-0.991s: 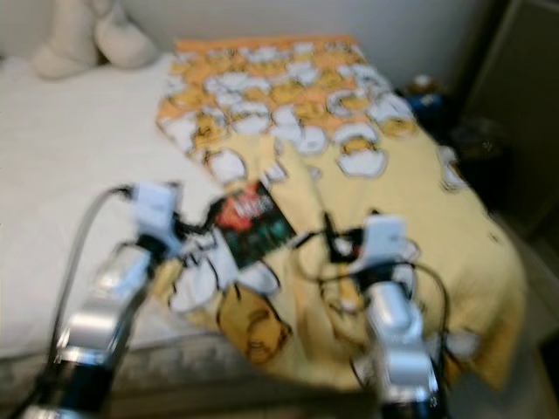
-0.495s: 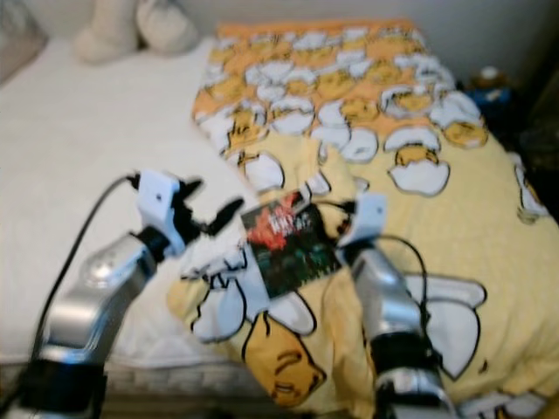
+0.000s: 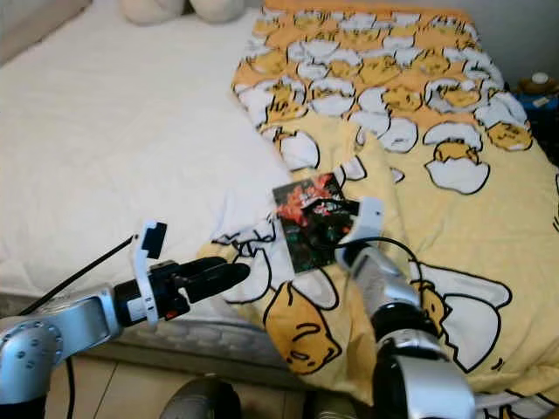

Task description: Clean up the room

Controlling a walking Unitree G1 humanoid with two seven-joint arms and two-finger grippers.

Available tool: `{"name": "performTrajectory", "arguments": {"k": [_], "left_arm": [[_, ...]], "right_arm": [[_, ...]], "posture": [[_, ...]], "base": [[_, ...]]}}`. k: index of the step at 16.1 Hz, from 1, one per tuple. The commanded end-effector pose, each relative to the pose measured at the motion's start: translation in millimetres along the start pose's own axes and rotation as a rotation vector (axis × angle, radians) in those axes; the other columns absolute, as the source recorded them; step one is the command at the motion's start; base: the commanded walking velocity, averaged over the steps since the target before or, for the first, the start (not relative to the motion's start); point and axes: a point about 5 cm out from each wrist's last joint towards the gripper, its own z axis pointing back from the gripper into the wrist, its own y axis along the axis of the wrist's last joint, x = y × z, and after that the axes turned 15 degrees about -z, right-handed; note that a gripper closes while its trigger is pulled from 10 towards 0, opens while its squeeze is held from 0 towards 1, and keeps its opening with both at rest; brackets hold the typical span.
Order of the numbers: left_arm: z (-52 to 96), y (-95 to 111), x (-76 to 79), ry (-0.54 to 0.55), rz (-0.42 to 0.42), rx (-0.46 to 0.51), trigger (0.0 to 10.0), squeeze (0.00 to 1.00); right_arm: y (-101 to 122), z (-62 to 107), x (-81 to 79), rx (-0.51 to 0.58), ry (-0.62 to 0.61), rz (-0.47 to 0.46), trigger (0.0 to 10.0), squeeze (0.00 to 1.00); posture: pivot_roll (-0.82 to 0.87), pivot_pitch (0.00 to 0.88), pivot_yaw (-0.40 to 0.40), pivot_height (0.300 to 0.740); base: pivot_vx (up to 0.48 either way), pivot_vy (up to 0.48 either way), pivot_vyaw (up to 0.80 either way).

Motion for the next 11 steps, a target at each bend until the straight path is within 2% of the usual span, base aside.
{"name": "performTrajectory", "arguments": {"k": [1, 4, 5, 7, 8, 9, 10, 11], "left_arm": [[3.8, 8.2, 6.5, -0.018, -0.007, 0.016, 10.0, 0.0], [10.3, 9.9, 7.4, 0.005, -0.002, 0.002, 10.0, 0.0], [10.1, 11.3, 8.6, 0.008, -0.031, -0.001, 10.0, 0.0], [5.4, 3.9, 10.4, 0.013, -0.12, -0.066, 10.0, 0.0], [3.1, -3.0, 10.4, 0.022, -0.195, -0.123, 10.0, 0.0], [-1.9, -18.3, 1.5, 0.105, -0.439, -0.234, 10.0, 0.0], [-7.9, -28.9, -11.2, 0.217, -0.656, -0.282, 10.0, 0.0], [-9.3, -31.1, -13.6, 0.235, -0.672, -0.28, 10.0, 0.0]], "right_arm": [[4.0, 1.3, 5.3, 0.019, -0.026, -0.021, 10.0, 0.0], [15.4, 4.9, 12.3, 0.106, -0.082, 0.066, 10.0, 0.0], [22.1, 5.7, 10.3, 0.15, -0.078, 0.125, 10.0, 0.0], [20.6, 7.4, 14.1, 0.157, -0.107, 0.156, 10.0, 0.0], [17.3, 8.5, 18.0, 0.143, -0.129, 0.162, 10.0, 0.0], [14.5, 11.1, 24.7, 0.135, -0.17, 0.174, 10.0, 0.0], [15.6, 13.5, 30.0, 0.141, -0.199, 0.176, 10.0, 0.0], [15.5, 14.3, 31.7, 0.143, -0.208, 0.175, 10.0, 0.0]], "posture": [[0.21, 0.167, 0.046, 0.71], [0.21, 0.166, 0.054, 0.71], [0.2, 0.162, 0.056, 0.71], [0.19, 0.163, 0.061, 0.71], [0.19, 0.163, 0.061, 0.71], [0.18, 0.166, 0.063, 0.71], [0.18, 0.166, 0.063, 0.71], [0.18, 0.164, 0.067, 0.71]], "base": [[0.0, 0.0, 0.0], [0.0, 0.0, 0.0], [0.0, 0.0, 0.0], [0.0, 0.0, 0.0], [0.0, 0.0, 0.0], [0.0, 0.0, 0.0], [0.0, 0.0, 0.0], [0.0, 0.0, 0.0]]}}
